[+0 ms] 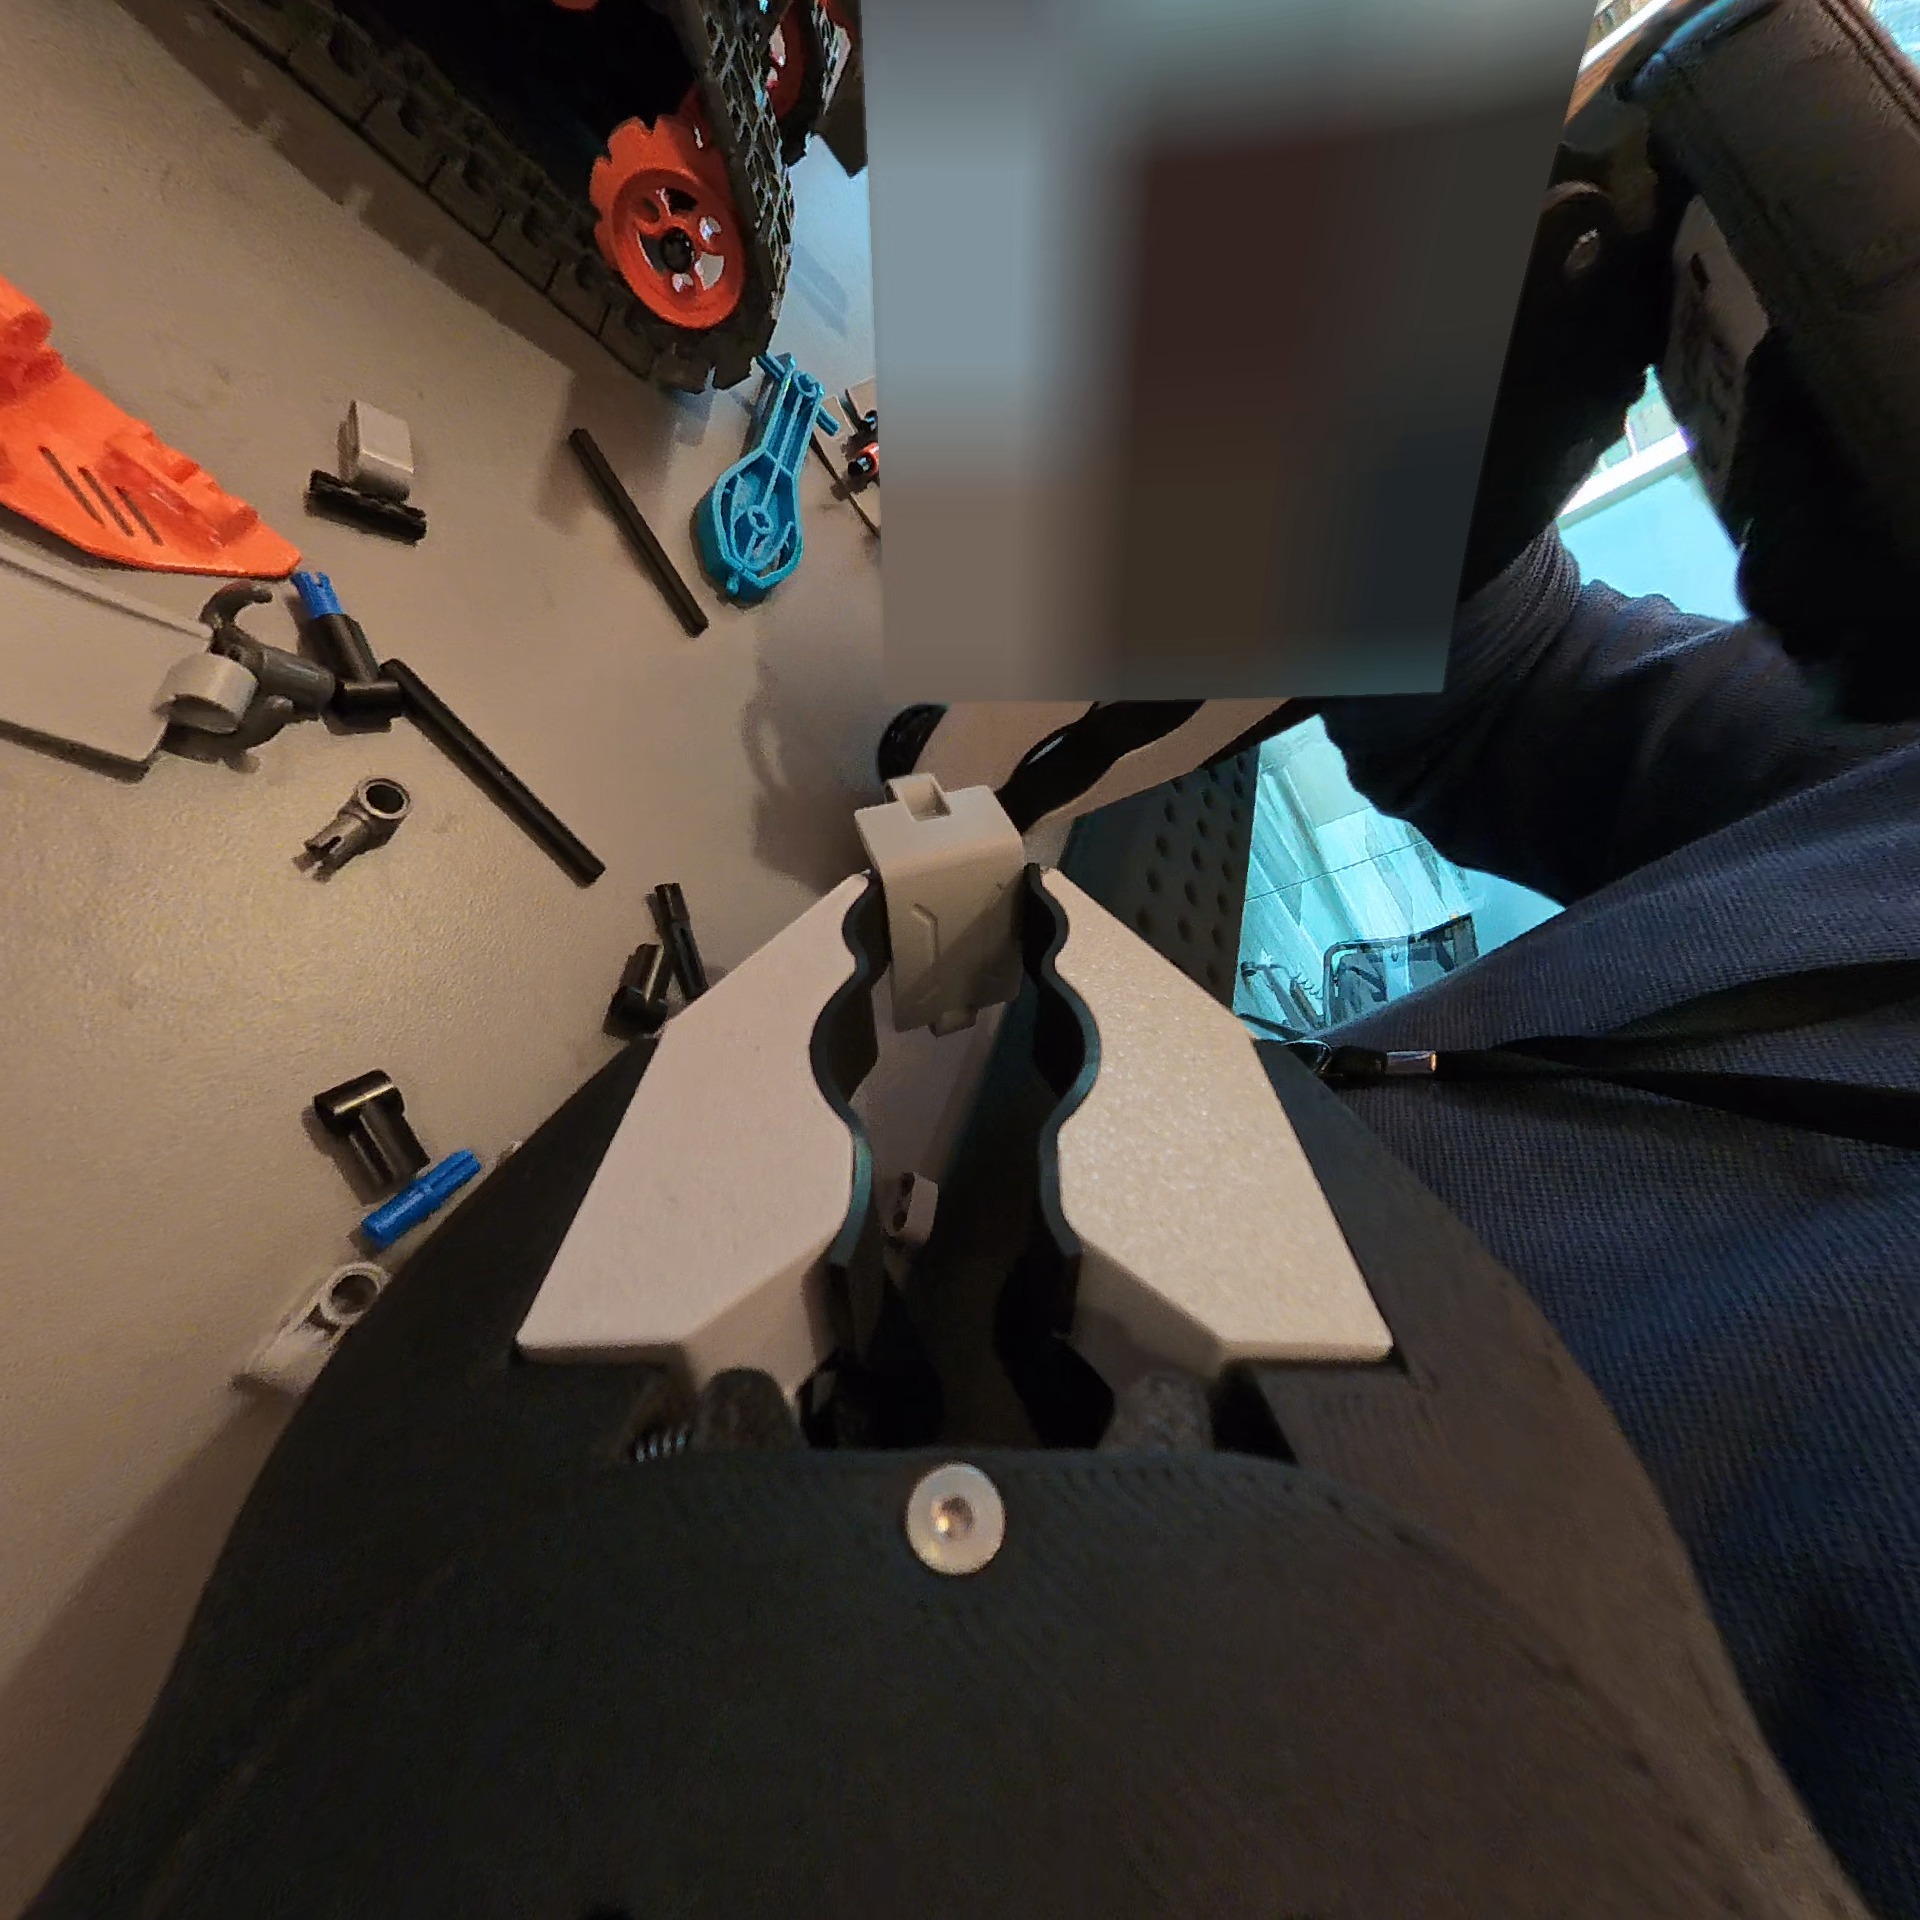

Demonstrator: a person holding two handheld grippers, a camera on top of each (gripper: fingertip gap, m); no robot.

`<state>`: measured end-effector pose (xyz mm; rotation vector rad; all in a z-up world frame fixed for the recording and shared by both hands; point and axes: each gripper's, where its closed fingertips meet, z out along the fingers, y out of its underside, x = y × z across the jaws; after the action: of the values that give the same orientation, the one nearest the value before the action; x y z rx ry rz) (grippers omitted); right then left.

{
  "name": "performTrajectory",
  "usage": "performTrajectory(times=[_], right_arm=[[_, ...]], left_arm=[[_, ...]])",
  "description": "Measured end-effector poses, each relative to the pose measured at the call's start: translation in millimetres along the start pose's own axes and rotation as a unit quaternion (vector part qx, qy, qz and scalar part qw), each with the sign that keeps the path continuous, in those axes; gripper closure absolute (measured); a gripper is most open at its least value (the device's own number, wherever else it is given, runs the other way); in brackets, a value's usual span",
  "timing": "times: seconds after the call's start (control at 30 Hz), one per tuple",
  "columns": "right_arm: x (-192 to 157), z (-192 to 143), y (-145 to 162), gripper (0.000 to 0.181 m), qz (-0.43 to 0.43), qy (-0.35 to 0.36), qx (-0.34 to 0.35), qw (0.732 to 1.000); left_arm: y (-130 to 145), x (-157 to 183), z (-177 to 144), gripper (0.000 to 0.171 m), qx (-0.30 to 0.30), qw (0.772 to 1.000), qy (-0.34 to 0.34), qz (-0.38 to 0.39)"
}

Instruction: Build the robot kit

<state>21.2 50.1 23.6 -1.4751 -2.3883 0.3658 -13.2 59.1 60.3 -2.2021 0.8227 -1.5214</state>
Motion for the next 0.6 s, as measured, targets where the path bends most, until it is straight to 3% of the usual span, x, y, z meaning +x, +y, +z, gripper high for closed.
performTrajectory(times=[0.1, 0.23, 0.43, 0.6], right_arm=[[2.4, -5.6, -7.4, 0.171, 0.046, -0.011, 0.051, 0.998], [20.0, -21.6, -16.9, 0.171, 0.134, 0.032, 0.139, 0.981], [46.5, -58.7, -31.2, 0.171, 0.246, 0.141, 0.302, 0.910], [55.3, -78.8, -30.4, 0.171, 0.240, 0.255, 0.349, 0.869]], left_arm=[[-0.1, 1.3, -0.5, 0.148, 0.001, 1.000, 0.012, -0.006], [-1.1, 2.1, -0.1, 0.148, 0.002, 1.000, 0.022, -0.012], [-17.9, 16.4, 4.8, 0.149, 0.043, 0.994, 0.090, -0.045], [-38.2, 27.0, 5.7, 0.149, 0.098, 0.978, 0.159, -0.098]])
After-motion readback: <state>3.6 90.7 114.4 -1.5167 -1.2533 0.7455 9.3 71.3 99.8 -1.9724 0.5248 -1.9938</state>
